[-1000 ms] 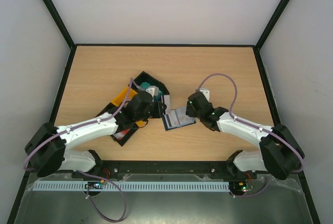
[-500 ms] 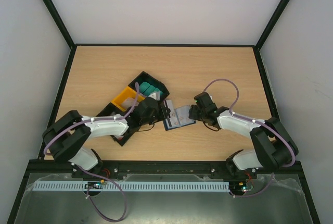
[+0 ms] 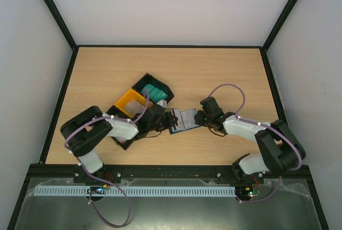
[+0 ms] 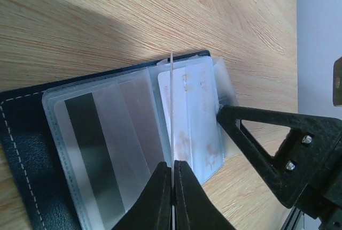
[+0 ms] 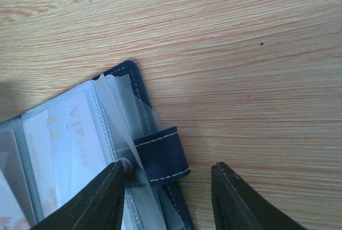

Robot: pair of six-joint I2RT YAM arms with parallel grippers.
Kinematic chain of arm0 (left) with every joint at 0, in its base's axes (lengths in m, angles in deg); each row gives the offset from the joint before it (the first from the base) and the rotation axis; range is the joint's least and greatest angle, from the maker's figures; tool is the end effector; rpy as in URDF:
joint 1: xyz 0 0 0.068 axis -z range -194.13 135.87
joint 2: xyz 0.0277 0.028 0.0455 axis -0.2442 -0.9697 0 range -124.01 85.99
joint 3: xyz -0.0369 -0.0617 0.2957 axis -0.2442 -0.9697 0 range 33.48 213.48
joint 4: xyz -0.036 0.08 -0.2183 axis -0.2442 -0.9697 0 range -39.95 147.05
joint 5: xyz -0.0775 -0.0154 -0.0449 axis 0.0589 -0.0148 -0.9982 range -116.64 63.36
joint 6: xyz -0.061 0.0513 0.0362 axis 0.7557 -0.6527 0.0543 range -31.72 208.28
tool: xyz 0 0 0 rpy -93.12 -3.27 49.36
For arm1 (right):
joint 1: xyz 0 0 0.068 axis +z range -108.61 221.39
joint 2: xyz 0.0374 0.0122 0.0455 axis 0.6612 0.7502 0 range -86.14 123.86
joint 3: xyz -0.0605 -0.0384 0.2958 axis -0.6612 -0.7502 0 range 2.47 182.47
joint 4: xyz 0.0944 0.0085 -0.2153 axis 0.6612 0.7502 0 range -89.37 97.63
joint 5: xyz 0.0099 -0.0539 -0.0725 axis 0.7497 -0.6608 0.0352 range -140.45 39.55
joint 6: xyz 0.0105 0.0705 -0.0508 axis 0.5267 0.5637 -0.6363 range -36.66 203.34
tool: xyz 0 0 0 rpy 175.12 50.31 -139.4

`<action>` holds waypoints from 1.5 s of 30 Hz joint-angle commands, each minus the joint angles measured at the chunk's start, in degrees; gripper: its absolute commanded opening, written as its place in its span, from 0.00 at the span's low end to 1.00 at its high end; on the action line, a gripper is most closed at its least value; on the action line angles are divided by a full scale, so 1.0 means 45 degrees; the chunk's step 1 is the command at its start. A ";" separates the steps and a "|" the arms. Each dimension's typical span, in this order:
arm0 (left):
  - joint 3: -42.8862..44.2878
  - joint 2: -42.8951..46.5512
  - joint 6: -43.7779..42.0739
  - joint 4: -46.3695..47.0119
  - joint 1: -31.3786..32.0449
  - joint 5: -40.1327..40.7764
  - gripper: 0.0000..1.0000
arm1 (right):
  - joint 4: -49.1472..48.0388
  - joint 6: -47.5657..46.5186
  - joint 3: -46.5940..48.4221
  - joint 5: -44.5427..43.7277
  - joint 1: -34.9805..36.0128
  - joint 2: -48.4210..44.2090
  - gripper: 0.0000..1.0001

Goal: Put the credit cards into the card holder
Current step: Insert the credit card into the card holder.

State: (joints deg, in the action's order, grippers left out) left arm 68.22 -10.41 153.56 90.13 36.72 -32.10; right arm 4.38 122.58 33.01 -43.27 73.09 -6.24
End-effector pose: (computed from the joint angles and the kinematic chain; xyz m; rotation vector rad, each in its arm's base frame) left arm 0.2100 -0.2696 0.1733 -0.2295 2.3461 -1.2473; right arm 0.2036 0.1371 0.1592 0.1174 2.6129 0.6395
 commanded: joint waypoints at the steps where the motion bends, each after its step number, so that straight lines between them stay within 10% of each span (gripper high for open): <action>1: -0.0104 -0.0405 0.0282 0.1179 0.0099 -0.0162 0.02 | 0.0800 0.0215 -0.0528 0.0278 -0.0053 0.0408 0.42; 45: 0.1733 -0.2921 0.0551 0.0682 0.0899 0.0062 0.10 | -0.0071 0.0452 -0.1258 0.0916 -0.0053 0.0237 0.41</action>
State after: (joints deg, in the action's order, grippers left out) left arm 74.69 -23.24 158.30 97.69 39.82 -34.32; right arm -1.24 123.72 30.21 -41.79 72.90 -6.86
